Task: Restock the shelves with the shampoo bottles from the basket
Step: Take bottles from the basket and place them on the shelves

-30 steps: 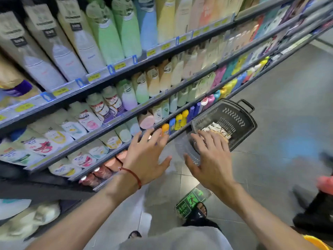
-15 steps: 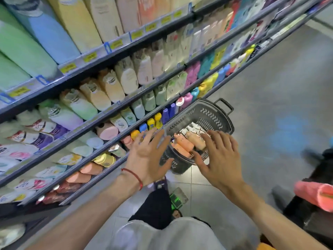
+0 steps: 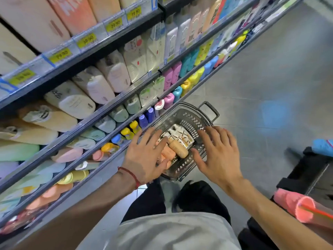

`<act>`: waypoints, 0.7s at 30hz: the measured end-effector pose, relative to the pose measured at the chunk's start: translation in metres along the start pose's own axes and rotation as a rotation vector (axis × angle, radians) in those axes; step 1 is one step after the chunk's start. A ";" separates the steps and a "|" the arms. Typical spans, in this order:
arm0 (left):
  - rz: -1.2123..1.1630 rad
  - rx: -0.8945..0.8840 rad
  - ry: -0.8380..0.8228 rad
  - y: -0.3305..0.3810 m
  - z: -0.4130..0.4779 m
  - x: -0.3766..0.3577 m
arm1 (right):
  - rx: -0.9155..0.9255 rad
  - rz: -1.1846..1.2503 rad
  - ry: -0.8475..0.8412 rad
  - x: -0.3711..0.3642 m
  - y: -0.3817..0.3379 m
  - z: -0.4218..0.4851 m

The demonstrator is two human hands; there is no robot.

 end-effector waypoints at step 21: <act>-0.368 0.705 -0.094 0.100 0.113 -0.139 | 0.657 0.043 -0.285 -0.174 0.115 0.122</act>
Point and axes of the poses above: each hand's wrist, its own z-axis towards the middle knuckle, its own x-axis out of the back of the hand, y = z × x, the point moved 3 cm from there along z, towards the middle knuckle, and after that the axes turned 5 degrees about -x, right-handed, at the moved point
